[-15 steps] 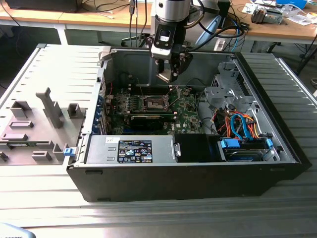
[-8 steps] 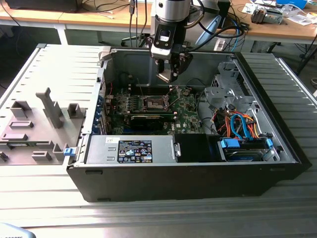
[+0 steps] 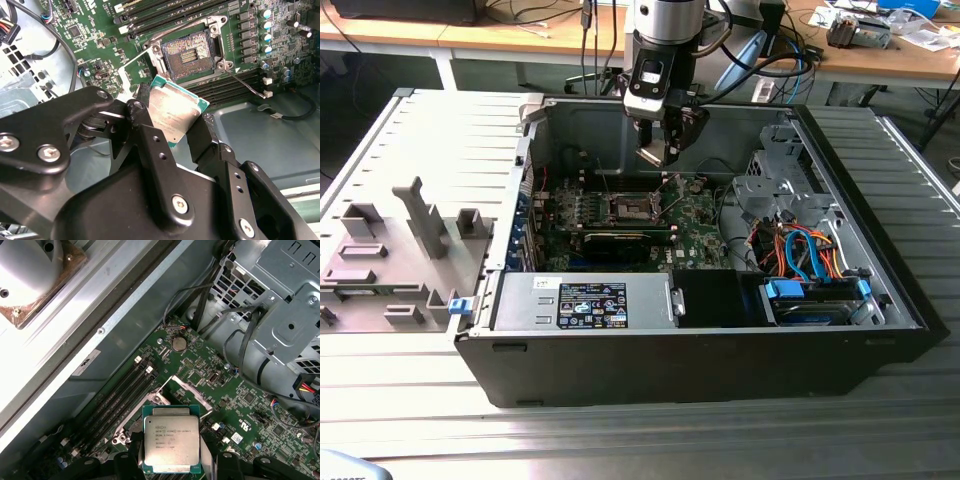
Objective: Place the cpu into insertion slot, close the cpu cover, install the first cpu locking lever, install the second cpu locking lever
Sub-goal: 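Place the cpu into insertion slot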
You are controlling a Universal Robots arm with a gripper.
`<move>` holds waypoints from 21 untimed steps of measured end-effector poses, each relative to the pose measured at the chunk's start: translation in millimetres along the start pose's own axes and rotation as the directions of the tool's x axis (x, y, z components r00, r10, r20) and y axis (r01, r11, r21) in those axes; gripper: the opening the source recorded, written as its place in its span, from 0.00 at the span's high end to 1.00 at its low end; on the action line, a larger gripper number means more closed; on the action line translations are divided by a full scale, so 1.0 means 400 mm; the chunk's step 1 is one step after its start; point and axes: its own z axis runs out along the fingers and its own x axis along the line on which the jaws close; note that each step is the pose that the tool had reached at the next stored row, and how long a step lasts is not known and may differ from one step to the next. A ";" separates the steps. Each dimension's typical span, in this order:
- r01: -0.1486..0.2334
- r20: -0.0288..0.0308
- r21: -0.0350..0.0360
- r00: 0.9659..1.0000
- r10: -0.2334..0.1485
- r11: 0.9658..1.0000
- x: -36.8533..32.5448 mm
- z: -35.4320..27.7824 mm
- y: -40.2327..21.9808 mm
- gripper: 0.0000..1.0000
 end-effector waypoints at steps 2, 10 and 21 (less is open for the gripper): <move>-0.001 0.000 0.000 1.000 0.001 1.000 0.000 0.000 0.000 0.46; -0.005 0.001 0.001 1.000 0.005 1.000 0.000 0.000 0.000 0.46; -0.009 0.002 0.001 1.000 0.009 1.000 0.000 0.000 0.000 0.46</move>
